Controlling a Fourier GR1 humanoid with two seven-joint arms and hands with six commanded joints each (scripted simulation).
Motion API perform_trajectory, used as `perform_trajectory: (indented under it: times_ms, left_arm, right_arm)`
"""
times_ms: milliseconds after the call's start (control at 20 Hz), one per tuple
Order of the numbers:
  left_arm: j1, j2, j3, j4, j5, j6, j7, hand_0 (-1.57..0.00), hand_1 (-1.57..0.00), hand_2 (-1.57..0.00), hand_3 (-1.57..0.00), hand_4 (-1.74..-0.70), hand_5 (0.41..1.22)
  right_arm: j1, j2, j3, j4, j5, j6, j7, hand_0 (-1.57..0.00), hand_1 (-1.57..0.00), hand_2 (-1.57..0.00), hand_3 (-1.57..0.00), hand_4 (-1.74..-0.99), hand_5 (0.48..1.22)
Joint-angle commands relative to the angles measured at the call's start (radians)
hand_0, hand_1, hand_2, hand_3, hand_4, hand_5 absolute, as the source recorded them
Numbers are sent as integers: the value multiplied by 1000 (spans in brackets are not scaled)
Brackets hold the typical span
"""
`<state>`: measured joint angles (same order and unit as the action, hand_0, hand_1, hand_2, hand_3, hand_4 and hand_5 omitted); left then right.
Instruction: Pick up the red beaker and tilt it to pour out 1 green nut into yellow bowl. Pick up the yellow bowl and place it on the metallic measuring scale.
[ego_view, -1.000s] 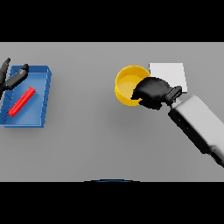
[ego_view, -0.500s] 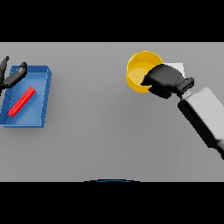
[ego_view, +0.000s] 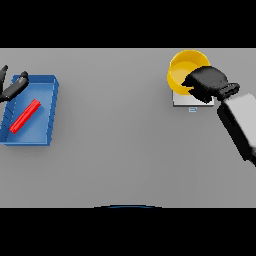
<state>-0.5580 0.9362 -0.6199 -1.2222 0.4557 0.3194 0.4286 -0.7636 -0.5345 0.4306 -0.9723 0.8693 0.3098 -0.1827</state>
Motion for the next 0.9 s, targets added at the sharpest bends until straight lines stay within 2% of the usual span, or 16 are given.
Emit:
perform_trajectory:
  times_ms: [0,200,400,500,600,650,700,750,800,850]
  left_arm:
    - [8,5,0,-2,-1,4,-1,1,1,1,1,-719,725]
    - [8,-1,-2,-13,1,10,5,1,1,1,1,-726,713]
    - [9,-6,-7,-12,1,6,9,1,1,1,1,-726,710]
    - [-2,-9,-3,2,1,1,9,1,1,1,1,-729,713]
    - [-3,-6,-6,-1,-3,1,13,1,1,1,1,-727,712]
    - [6,-4,-5,2,-1,-2,1,1,1,1,1,-728,713]
    - [1,-5,-5,8,-4,-4,3,1,1,1,1,-727,715]
    - [1,-9,-4,11,-2,-6,-1,1,1,1,1,-729,717]
    - [-3,-14,-3,24,-1,-14,-6,1,1,1,1,-730,720]
    - [-2,-20,-5,28,0,-16,-7,1,1,1,1,-732,723]
  right_arm:
    - [-13,4,-9,38,-2,-11,-12,-1571,-1571,-1500,-1169,-1741,1221]
    - [-32,21,-25,156,-1,-51,-14,-1571,-1571,-1451,-1295,-1741,1221]
    - [-54,36,-42,244,-16,-55,-45,-1562,-1571,-1405,-1374,-1741,1221]
    - [-58,40,-51,263,-25,-47,-41,-1528,-1571,-1382,-1440,-1741,1221]
    - [-61,47,-49,290,-22,-42,-47,-1417,-1571,-1363,-1487,-1741,1221]
    - [-60,47,-50,300,-21,-44,-56,-1402,-1571,-1375,-1427,-1741,1221]
    - [-68,53,-49,304,-19,-31,-38,-1397,-1571,-1385,-1363,-1741,1221]
    - [-67,50,-57,305,-26,-26,-50,-1332,-1459,-1423,-1198,-1741,1221]
    - [-59,46,-62,293,-31,-19,-54,-1128,-1322,-1330,-1057,-1701,1221]
    - [-54,44,-67,293,-35,-27,-58,-902,-1150,-1186,-937,-1660,1143]
